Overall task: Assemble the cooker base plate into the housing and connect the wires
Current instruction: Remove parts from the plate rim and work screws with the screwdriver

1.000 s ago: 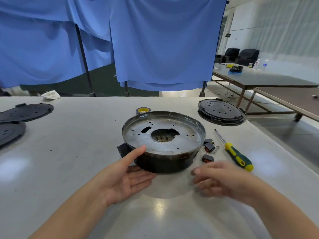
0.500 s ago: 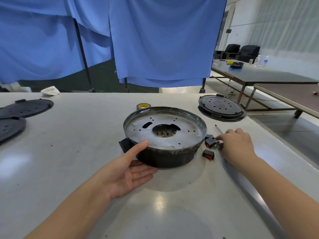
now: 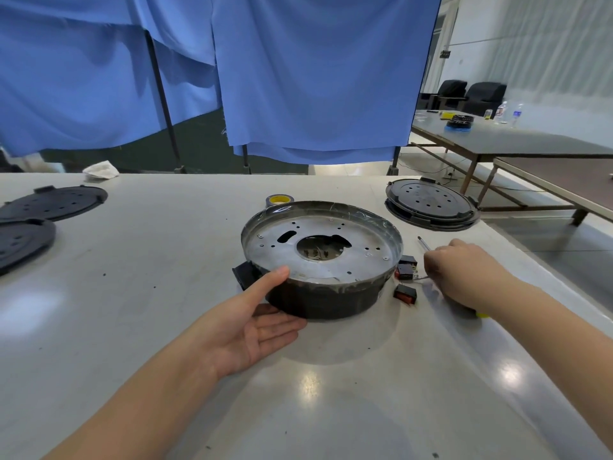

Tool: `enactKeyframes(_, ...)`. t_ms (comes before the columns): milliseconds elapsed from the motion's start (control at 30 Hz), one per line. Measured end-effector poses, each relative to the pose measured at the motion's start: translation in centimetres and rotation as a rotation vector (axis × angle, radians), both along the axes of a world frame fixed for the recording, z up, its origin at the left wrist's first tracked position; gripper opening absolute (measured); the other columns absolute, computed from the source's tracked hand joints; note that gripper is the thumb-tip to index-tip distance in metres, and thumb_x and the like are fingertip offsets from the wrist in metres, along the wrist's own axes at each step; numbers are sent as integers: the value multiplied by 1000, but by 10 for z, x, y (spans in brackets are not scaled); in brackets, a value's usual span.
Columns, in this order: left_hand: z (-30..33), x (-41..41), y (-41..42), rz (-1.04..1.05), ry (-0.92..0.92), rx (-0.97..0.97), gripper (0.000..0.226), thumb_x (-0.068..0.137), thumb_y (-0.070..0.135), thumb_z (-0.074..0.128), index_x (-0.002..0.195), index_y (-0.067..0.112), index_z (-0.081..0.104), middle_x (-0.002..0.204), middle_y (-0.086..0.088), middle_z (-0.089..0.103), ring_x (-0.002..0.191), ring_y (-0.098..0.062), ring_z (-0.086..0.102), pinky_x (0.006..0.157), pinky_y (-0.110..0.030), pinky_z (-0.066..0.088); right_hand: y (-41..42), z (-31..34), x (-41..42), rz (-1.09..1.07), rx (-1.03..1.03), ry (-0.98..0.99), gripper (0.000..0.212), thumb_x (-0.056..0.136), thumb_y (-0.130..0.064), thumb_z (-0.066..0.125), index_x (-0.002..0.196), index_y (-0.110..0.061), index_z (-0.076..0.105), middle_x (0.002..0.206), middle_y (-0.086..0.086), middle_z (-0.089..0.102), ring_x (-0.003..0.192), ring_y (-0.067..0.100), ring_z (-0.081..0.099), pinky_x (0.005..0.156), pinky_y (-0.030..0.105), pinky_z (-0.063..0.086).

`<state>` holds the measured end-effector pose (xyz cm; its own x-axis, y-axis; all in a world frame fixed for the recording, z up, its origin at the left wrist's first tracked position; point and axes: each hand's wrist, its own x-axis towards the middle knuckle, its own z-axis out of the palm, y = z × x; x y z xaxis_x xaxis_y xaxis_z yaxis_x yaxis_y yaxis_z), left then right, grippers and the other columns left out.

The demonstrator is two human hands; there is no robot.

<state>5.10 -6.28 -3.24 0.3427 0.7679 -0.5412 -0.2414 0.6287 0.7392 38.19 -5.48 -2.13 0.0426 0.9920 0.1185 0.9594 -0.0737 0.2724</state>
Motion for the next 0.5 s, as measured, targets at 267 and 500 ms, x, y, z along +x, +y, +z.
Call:
enactKeyframes(267,1,-1,-2,-5,-21,-13,93,45,38,86,120,-6,51,103,-27,70,92,-33,72,81,-40,55,-25,68,-18,89,56,357,15,90,-19,61,82,-31,59,82,-15,62,78,5,59,80,27,52)
enactKeyframes(500,1,0,-6,13,-60,25,73,47,27,84,110,-1,60,101,-26,71,90,-33,73,75,-37,61,-46,94,-81,364,165,1017,11,83,-15,70,84,-26,68,77,-10,72,73,2,68,69,11,53)
